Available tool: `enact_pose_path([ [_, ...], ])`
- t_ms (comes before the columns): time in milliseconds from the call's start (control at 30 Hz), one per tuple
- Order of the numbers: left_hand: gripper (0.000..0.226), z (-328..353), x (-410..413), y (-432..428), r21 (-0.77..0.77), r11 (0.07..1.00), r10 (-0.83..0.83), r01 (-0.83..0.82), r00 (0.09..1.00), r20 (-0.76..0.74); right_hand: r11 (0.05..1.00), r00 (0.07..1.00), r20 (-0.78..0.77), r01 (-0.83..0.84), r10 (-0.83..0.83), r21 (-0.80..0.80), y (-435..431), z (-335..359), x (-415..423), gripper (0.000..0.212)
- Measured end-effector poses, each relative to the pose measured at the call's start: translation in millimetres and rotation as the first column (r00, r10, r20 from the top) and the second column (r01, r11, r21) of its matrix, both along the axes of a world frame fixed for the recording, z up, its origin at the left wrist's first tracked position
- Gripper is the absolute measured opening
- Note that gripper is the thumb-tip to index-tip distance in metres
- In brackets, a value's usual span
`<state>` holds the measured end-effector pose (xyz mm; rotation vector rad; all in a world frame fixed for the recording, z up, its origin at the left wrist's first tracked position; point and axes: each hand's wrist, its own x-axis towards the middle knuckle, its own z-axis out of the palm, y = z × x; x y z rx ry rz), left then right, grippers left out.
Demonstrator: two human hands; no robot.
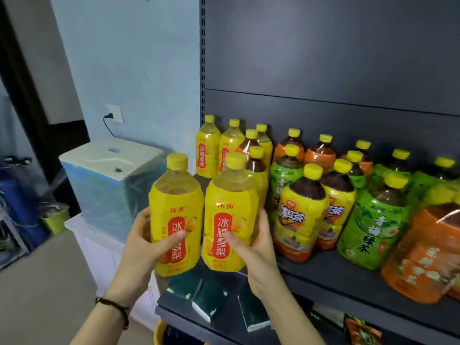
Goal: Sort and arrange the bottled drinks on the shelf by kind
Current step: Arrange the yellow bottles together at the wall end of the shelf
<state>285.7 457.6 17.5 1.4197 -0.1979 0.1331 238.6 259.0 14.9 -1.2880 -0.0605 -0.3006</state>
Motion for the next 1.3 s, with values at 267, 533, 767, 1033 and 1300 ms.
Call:
enact_pose_path([
  [267,0.106,-15.5,91.4,31.0,-0.007,0.999,-0.050,0.050,0.999,-0.019,0.997,0.999,-0.007,0.045,-0.046,-0.061,36.9,-12.7,90.8,0.092],
  [533,0.099,-20.6,175.5,21.9,0.012,0.975,-0.221,0.221,0.975,0.000,0.968,0.987,-0.029,0.148,-0.158,-0.203,35.8,-14.3,151.9,0.095],
  [767,0.073,-29.2,247.0,16.0,0.127,0.926,-0.357,0.356,0.934,-0.012,0.937,0.962,-0.062,0.241,-0.265,-0.254,32.4,-20.5,195.3,0.096],
  [1033,0.104,-24.9,281.7,-3.5,0.110,0.935,-0.337,0.336,0.941,-0.013,0.817,0.862,-0.036,0.464,-0.505,-0.343,39.4,-31.6,232.4,0.105],
  [1300,0.070,-26.6,289.9,-40.2,0.104,0.945,-0.312,0.309,0.950,0.019,0.694,0.709,-0.120,0.617,-0.694,-0.370,16.7,-38.9,242.3,0.085],
])
